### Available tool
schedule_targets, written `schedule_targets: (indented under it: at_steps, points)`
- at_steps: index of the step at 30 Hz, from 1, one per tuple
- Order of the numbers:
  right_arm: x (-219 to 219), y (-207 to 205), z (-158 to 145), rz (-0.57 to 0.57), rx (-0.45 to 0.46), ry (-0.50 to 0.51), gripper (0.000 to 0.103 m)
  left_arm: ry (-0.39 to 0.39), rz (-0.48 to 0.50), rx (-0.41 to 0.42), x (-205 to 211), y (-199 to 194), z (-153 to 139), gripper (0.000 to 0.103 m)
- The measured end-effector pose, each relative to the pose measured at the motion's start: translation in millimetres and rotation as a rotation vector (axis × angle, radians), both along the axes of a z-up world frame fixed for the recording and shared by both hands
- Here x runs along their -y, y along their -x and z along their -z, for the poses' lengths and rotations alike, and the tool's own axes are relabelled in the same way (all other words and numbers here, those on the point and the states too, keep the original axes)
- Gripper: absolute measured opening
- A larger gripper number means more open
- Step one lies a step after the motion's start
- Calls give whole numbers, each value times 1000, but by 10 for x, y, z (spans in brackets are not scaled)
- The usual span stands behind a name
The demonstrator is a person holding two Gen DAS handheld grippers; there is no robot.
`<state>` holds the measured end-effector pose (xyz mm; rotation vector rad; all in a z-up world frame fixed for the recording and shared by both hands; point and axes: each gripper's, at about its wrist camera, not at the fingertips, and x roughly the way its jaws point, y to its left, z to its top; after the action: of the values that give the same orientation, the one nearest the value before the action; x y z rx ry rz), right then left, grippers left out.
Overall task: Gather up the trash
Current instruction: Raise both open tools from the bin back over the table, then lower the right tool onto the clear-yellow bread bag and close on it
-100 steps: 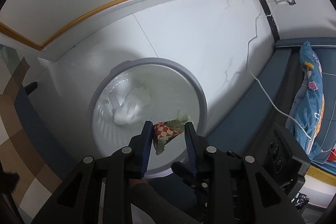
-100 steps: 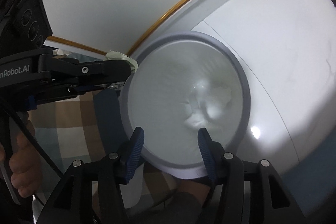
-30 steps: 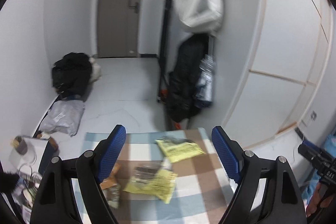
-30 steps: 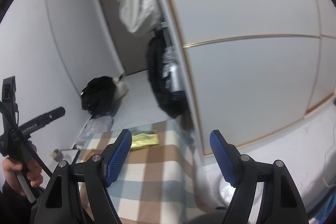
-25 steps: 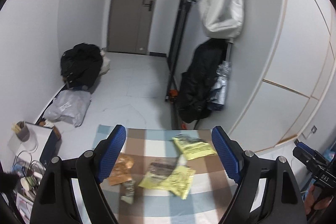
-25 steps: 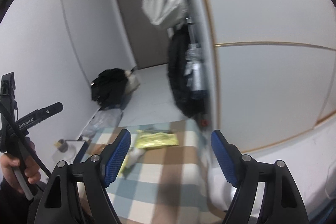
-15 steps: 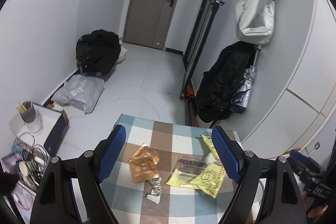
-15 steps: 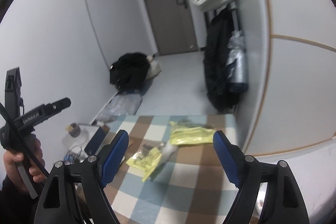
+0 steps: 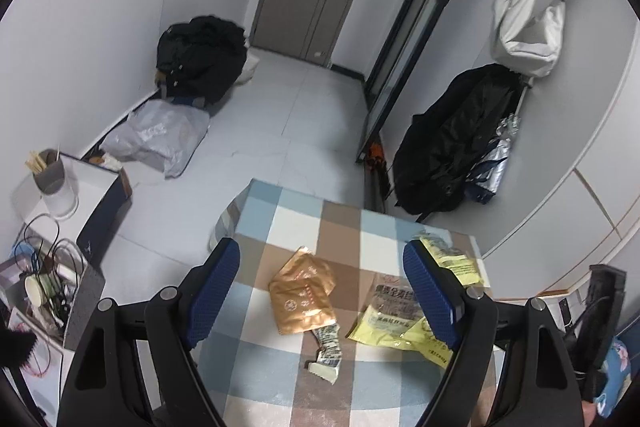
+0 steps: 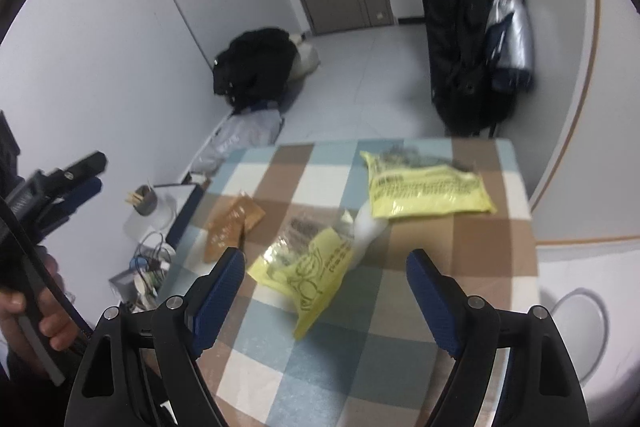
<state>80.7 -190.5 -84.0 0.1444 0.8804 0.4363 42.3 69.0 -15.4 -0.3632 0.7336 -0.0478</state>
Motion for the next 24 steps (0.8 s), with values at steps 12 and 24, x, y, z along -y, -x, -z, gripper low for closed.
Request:
schedule_targets:
  at_steps: [12,24]
  points:
    - [-169,-272,561,-4,-162,-61,69,74,-41,-98,-270,-35,230,82]
    - [-127,-395,755,-38,-249,-260,15,28,-24,-146,-192,-74,353,82]
